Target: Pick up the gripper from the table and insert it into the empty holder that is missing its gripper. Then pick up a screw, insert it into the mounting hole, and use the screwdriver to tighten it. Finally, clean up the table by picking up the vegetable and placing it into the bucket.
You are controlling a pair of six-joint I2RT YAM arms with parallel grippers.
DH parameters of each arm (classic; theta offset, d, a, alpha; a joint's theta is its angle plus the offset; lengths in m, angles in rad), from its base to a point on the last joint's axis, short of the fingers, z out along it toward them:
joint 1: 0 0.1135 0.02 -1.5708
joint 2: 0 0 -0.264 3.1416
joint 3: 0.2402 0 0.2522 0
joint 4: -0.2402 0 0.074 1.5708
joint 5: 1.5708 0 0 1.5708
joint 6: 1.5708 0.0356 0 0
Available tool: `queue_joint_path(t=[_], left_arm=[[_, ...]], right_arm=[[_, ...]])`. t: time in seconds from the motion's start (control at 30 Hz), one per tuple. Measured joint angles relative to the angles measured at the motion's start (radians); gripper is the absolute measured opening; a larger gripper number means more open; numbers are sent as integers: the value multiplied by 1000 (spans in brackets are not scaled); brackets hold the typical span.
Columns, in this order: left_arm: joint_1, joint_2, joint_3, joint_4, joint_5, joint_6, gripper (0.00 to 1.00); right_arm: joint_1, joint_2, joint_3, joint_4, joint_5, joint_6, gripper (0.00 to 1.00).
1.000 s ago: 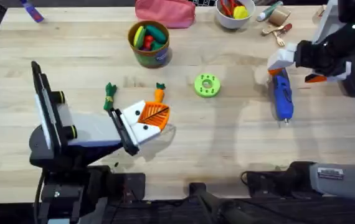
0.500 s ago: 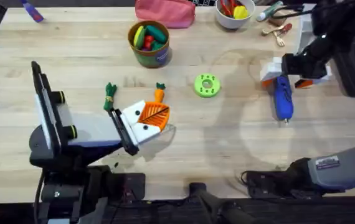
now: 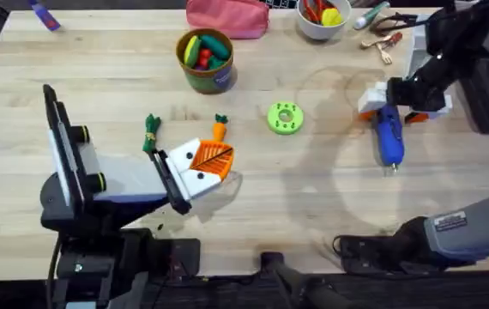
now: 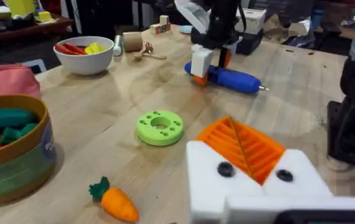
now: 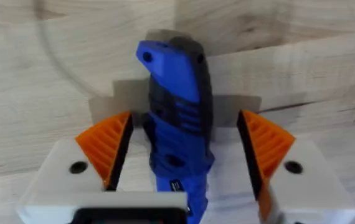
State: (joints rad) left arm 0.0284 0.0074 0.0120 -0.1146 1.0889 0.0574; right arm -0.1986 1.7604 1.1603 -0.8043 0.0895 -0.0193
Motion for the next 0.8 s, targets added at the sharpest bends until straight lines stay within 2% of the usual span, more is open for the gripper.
queue_joint_path(t=[0.17,0.23,0.3,0.43,0.5,0.53,0.8], left_arm=[[0,0,0,0,0,0,9],[0,0,0,0,0,0,9],[0,0,0,0,0,0,9],[0,0,0,0,0,0,9],[0,0,0,0,0,0,9],[0,0,0,0,0,0,9],[0,0,0,0,0,0,9]], right_arm=[[0,5,-1,2,0,0,960],[0,5,-1,1,0,-3,918],[0,5,-1,1,0,-6,767],[0,5,-1,1,3,-9,334],[-1,5,-2,4,9,-13,71],[-2,6,-3,3,7,-7,29],[4,8,-5,4,4,-10,24]])
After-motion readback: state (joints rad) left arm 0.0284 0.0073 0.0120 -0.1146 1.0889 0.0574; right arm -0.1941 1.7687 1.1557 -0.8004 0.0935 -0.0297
